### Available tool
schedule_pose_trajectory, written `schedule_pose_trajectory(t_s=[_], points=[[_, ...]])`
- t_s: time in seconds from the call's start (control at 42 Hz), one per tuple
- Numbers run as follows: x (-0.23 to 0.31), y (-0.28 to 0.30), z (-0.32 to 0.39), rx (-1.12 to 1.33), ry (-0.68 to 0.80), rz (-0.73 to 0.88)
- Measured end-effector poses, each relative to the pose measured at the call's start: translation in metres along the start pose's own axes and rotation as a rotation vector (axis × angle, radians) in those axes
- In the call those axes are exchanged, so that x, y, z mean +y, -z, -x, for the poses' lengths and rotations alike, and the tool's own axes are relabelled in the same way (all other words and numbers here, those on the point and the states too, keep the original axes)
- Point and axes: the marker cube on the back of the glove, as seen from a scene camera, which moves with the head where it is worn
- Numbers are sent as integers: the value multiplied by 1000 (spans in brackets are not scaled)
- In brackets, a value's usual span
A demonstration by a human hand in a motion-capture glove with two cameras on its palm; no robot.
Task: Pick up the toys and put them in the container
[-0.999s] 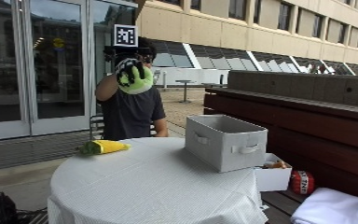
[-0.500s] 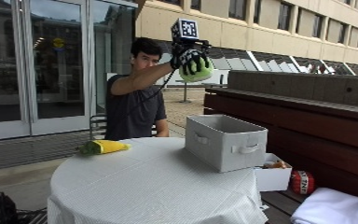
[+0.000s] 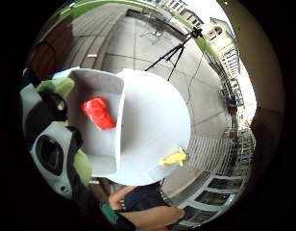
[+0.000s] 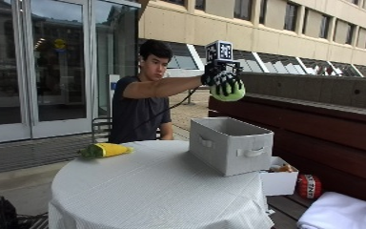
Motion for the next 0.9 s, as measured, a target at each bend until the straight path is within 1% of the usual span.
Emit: schedule_pose_trajectory(t_s=[0.119, 0.238, 0.285, 0.404, 0.595, 0.714, 0.904], points=[[2, -15, 2, -8, 9, 22], [-5, -34, -10, 7, 32, 148], [-7, -39, -15, 0, 43, 174], [-13, -42, -35, -5, 73, 137], [29, -15, -40, -15, 70, 173], [49, 7, -93, 22, 48, 161], [107, 27, -184, 105, 21, 145]])
